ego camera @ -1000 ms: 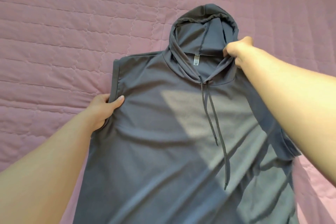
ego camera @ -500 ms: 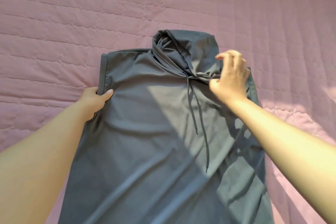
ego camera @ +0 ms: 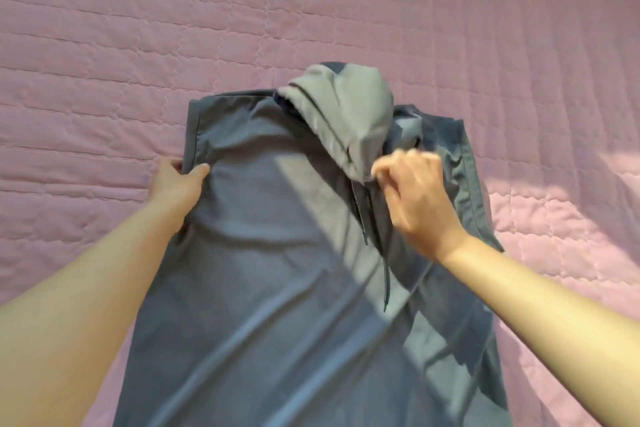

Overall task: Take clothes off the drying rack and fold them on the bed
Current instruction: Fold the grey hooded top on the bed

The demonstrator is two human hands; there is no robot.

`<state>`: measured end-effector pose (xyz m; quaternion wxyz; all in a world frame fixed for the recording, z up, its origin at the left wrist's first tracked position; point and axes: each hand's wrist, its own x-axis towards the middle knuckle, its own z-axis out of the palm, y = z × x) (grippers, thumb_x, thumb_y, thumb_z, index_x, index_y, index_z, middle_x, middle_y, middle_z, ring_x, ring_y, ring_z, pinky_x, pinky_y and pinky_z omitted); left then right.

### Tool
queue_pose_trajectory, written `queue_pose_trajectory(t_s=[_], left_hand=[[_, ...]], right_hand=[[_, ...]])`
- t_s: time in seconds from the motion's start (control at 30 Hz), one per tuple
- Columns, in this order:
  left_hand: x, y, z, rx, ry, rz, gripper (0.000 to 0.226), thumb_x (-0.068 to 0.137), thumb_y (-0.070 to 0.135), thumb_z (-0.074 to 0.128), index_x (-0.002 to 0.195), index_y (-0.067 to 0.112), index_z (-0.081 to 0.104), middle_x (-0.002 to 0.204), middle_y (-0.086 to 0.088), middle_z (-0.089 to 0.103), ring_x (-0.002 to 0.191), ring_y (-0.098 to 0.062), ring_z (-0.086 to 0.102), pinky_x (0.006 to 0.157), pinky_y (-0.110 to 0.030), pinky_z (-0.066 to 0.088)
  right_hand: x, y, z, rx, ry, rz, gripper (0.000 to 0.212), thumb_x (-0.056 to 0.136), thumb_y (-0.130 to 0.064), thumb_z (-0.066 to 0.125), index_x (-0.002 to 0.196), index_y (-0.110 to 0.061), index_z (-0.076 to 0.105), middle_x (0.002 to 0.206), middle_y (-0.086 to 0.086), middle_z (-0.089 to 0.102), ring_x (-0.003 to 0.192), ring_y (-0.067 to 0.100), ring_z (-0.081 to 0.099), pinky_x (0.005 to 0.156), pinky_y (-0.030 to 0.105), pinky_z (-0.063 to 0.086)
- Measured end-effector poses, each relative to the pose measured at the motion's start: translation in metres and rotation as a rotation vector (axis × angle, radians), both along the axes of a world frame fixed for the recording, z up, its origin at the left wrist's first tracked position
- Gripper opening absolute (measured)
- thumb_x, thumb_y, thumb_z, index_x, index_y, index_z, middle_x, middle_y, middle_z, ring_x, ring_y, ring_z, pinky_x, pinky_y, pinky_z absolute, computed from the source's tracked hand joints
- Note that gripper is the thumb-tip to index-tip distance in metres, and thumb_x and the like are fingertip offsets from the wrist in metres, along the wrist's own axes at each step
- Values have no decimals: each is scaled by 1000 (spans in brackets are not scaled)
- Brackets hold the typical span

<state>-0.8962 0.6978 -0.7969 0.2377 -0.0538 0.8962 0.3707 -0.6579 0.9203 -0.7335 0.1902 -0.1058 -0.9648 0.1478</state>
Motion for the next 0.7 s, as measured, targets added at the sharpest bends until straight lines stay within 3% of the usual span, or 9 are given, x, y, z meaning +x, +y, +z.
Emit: queue_pose_trajectory(t_s=[0.07, 0.13, 0.2, 0.3, 0.33, 0.43, 0.5, 0.63, 0.7], left_hand=[[20, 4, 18, 26, 399, 23, 41, 81, 23, 65, 117, 8, 51, 114, -12, 53, 114, -31, 48, 103, -46, 37], [48, 19, 34, 167, 506, -61, 38, 80, 23, 65, 113, 11, 52, 107, -7, 54, 104, -26, 52, 98, -45, 41], [71, 42, 33, 235, 223, -97, 44, 81, 34, 70, 116, 13, 53, 111, -8, 60, 100, -21, 57, 96, -42, 45], [83, 72, 34, 317, -279, -40, 89, 63, 61, 74, 125, 1, 53, 112, -12, 62, 103, -24, 60, 103, -42, 46], [81, 80, 31, 390, -335, -11, 88, 60, 61, 75, 121, 1, 56, 104, -8, 63, 97, -20, 61, 101, -41, 48], [75, 101, 34, 480, -420, -39, 35, 84, 36, 72, 107, 12, 62, 94, 2, 63, 89, -13, 59, 85, -27, 50], [74, 107, 44, 502, -479, -148, 7, 93, 27, 62, 94, 20, 61, 89, 4, 60, 88, -15, 56, 79, -24, 46], [62, 83, 47, 943, -783, -11, 24, 104, 34, 36, 108, 24, 58, 109, 5, 67, 107, -12, 63, 95, -37, 49], [62, 59, 40, 1072, -864, 208, 26, 98, 31, 42, 114, 24, 61, 114, 4, 69, 114, -13, 62, 98, -41, 46]], right_hand=[[47, -2, -21, 43, -239, 42, 9, 89, -23, 51, 88, -19, 59, 94, -4, 52, 93, 20, 52, 86, 35, 27], [67, -3, -40, -108, -292, -190, 11, 84, -25, 56, 92, -21, 62, 106, -3, 52, 107, 21, 50, 92, 35, 30], [60, -5, -51, -476, -182, -624, 15, 85, -21, 58, 99, -15, 58, 109, 1, 50, 103, 22, 52, 94, 35, 38], [35, -2, -53, -1289, -44, -1057, 16, 82, -26, 69, 84, -15, 58, 92, 5, 62, 89, 20, 59, 87, 38, 48], [28, 1, -52, -1472, 22, -1063, 14, 83, -24, 70, 78, -15, 60, 85, 5, 66, 84, 19, 62, 80, 35, 51], [7, 8, -47, -1753, 73, -1029, 2, 89, -15, 66, 90, -15, 65, 84, 3, 71, 77, 14, 67, 66, 24, 55], [0, 10, -43, -1908, 102, -946, 7, 94, -9, 58, 94, -14, 62, 85, 4, 72, 82, 16, 68, 69, 26, 58], [18, 27, -37, -2298, 551, -697, 35, 75, -4, 63, 109, -13, 61, 112, 10, 68, 114, 26, 62, 100, 44, 46], [34, 32, -38, -2381, 679, -705, 42, 54, -1, 67, 95, -10, 63, 100, 9, 68, 102, 26, 65, 98, 41, 44]])
